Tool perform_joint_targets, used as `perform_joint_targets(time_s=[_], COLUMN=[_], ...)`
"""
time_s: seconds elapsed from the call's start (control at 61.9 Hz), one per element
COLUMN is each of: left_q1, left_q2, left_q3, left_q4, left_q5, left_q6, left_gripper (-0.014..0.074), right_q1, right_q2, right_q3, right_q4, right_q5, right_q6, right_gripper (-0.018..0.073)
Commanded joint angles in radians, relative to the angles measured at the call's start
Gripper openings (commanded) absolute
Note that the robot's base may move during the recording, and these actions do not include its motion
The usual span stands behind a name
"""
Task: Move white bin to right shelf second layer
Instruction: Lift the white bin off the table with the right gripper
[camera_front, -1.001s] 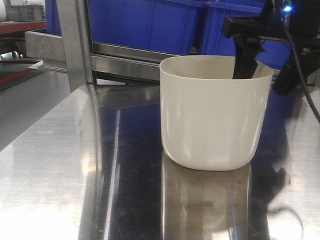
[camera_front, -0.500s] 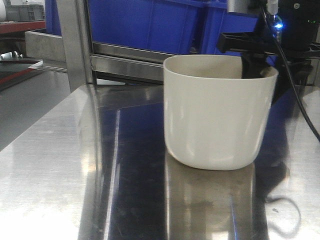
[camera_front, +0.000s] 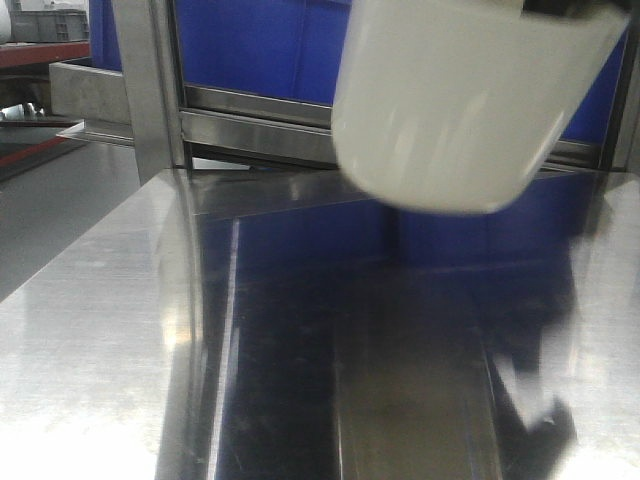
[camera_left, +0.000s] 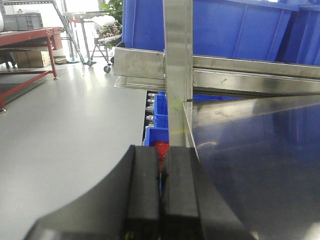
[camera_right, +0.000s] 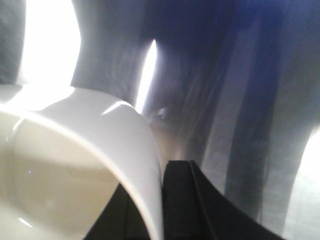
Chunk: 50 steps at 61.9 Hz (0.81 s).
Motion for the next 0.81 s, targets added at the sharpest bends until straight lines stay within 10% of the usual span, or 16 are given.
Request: perform_joint_targets(time_s=[0.0,0.5,0.791], left_q1=[-0.003,-0.003,-0.003], left_q2=[-0.014,-0.014,-0.014], left_q3=[0.037,0.037,0.037], left_q4=[-0.006,-0.006,-0.006], left_q5=[-0.085,-0.085,-0.085], left_q6=[-0.003,-0.003,-0.003], left_gripper=[0.0085,0.0085,0.0085], right_q1=[0.001,-0.208,-0.224], right_q2=[-0.125,-0.68,-0.905], right_q3=[-0.032,0.34,0.568], right_q4=[-0.045,-0.077,0.087], right_q5=[-0.068,-0.266,-0.276], right_q6=[-0.01,-0.009,-0.01], right_gripper=[0.0049,0.0049,0.0049])
